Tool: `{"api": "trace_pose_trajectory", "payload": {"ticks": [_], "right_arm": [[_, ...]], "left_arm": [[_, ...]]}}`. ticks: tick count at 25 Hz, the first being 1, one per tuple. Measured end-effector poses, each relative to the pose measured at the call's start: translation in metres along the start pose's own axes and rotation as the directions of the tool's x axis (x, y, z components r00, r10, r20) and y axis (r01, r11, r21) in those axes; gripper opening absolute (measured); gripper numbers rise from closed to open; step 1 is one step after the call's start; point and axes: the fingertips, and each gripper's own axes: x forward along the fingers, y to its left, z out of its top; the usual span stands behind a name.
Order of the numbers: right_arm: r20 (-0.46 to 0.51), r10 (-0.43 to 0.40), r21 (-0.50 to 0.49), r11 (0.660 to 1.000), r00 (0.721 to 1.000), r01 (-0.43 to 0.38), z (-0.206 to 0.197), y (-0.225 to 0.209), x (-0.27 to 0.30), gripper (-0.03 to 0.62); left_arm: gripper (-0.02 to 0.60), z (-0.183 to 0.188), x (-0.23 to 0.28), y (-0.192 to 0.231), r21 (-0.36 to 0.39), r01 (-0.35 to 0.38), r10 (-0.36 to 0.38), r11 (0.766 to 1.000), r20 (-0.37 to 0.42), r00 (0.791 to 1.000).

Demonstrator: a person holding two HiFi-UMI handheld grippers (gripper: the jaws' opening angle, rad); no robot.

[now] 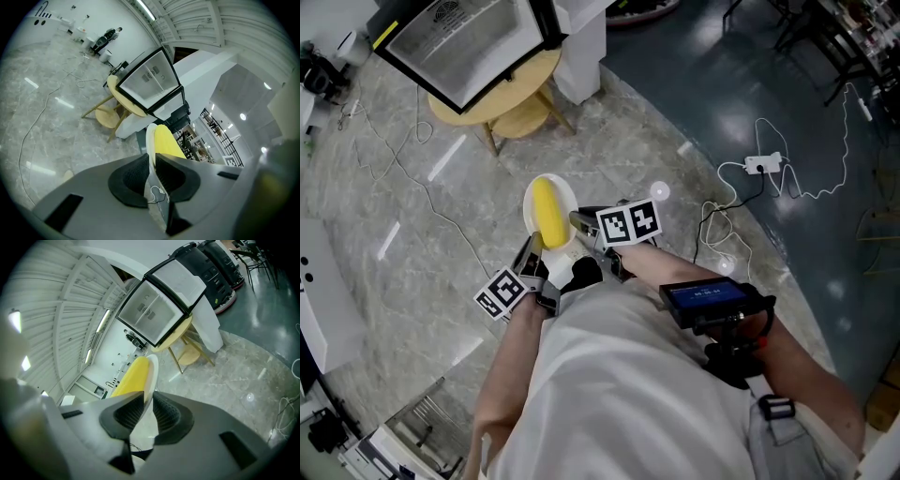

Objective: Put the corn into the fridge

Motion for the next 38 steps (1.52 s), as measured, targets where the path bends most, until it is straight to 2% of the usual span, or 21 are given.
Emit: {"api": "trace_pose_trajectory", "payload": {"ticks": [4, 10, 29, 34, 38], "right_arm": [[0.012, 0.001, -0.009, 1.000, 1.000, -0.001, 0.003, 0.002, -0.002, 0.061], [0.003, -0.007, 0.008, 1.000, 1.000, 0.007, 0.055, -0.010, 0.039, 0.061], [0.003, -0.059, 0.024, 0.998, 0.998, 0.059, 0.122, -0.018, 0.109, 0.061], [0.010, -0.070, 0.041, 0.997, 0.998, 0.069, 0.147, -0.022, 0.138, 0.061], [0.026, -0.071, 0.044, 0.997, 0.997, 0.070, 0.158, -0.019, 0.140, 0.061]], "left_arm": [[0.048, 0.003, 0.000, -0.004, 0.010, 0.012, -0.012, 1.000, 0.004, 1.000], [0.048, 0.055, 0.040, 0.011, 0.000, 0.005, -0.005, 1.000, -0.013, 1.000], [0.048, 0.134, 0.091, 0.047, -0.019, 0.023, -0.025, 1.000, -0.077, 0.997], [0.048, 0.165, 0.111, 0.062, -0.022, 0.032, -0.034, 0.999, -0.096, 0.995], [0.048, 0.177, 0.115, 0.059, -0.012, 0.037, -0.038, 0.999, -0.104, 0.994]]}}
